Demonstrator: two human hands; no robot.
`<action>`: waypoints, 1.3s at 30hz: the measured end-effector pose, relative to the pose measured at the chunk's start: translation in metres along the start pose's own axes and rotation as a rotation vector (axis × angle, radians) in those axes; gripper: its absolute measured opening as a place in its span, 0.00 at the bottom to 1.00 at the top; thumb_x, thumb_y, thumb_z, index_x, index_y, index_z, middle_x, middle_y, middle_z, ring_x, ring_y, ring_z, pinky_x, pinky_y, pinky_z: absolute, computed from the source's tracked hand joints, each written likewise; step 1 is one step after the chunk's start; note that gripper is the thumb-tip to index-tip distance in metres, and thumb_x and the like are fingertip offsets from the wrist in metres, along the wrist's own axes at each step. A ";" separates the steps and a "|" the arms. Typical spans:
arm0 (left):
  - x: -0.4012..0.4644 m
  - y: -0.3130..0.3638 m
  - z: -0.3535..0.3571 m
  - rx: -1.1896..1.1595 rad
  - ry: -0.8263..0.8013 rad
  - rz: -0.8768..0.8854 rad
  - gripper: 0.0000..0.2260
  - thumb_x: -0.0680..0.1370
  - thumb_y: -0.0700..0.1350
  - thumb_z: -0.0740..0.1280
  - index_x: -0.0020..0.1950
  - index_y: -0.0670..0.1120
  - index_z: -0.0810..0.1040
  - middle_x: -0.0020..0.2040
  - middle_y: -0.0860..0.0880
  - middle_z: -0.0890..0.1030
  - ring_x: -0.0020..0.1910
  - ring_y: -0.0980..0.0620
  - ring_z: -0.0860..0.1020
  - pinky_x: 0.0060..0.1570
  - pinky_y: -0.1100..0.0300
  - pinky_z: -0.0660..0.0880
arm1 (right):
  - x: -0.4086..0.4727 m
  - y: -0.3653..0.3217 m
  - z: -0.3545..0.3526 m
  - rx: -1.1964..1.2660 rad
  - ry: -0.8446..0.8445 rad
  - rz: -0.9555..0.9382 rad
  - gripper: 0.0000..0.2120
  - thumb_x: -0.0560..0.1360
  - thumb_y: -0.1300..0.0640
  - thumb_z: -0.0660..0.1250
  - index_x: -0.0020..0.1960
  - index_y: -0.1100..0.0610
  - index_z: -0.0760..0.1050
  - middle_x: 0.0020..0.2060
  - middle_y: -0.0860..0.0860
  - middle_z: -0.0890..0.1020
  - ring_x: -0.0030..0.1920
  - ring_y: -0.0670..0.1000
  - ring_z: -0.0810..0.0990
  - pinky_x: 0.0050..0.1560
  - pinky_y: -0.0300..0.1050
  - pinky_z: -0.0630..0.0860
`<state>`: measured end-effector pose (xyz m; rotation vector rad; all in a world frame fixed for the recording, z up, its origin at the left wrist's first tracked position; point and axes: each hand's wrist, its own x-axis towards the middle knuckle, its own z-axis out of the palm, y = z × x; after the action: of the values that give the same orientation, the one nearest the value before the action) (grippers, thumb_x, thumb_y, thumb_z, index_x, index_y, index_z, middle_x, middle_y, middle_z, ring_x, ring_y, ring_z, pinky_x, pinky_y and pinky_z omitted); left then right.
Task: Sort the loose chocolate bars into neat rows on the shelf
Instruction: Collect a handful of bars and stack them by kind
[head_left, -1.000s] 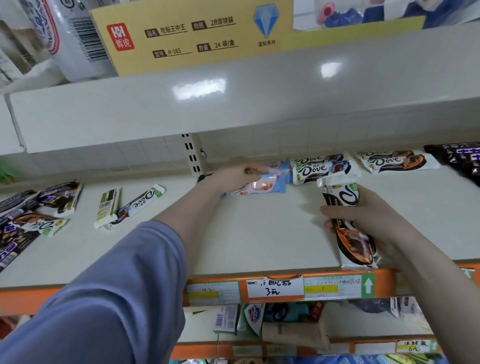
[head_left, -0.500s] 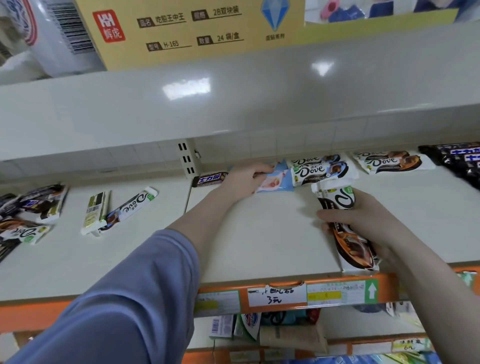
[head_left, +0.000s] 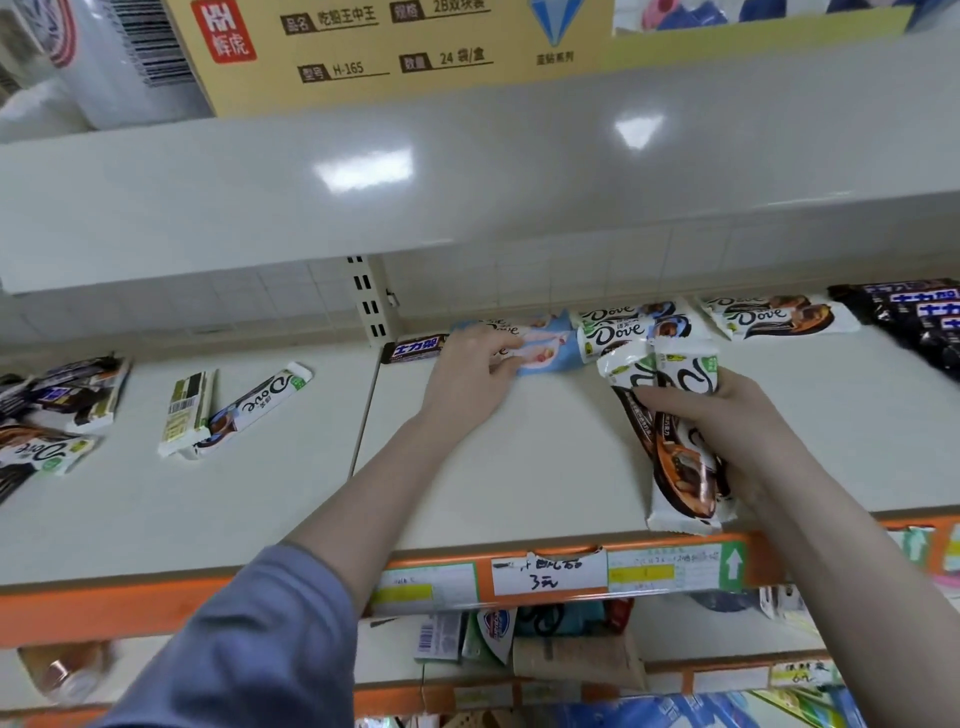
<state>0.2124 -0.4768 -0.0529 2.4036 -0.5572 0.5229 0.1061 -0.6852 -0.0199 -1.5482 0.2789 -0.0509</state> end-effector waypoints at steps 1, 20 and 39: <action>-0.007 0.005 -0.005 -0.037 -0.002 -0.045 0.08 0.75 0.41 0.66 0.51 0.40 0.82 0.49 0.44 0.83 0.50 0.44 0.77 0.51 0.58 0.67 | -0.001 -0.001 0.001 0.039 0.006 0.005 0.05 0.67 0.63 0.72 0.43 0.59 0.81 0.36 0.54 0.85 0.32 0.52 0.82 0.37 0.44 0.78; -0.055 0.076 -0.005 -0.712 -0.447 -0.334 0.07 0.77 0.39 0.65 0.53 0.49 0.77 0.43 0.55 0.82 0.38 0.62 0.80 0.41 0.68 0.74 | 0.001 0.005 -0.005 0.443 -0.136 0.055 0.06 0.70 0.70 0.66 0.44 0.62 0.78 0.34 0.56 0.83 0.33 0.53 0.82 0.38 0.42 0.81; -0.010 0.179 0.038 -0.810 -0.214 -0.387 0.06 0.75 0.32 0.66 0.47 0.43 0.76 0.37 0.42 0.78 0.36 0.50 0.79 0.37 0.61 0.79 | 0.023 -0.020 -0.117 -0.133 -0.319 -0.085 0.07 0.65 0.65 0.75 0.42 0.60 0.81 0.37 0.56 0.85 0.36 0.54 0.82 0.39 0.43 0.79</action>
<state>0.1234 -0.6280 -0.0017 1.7167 -0.2910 -0.1277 0.1064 -0.8047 -0.0028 -1.6724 -0.0376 0.1501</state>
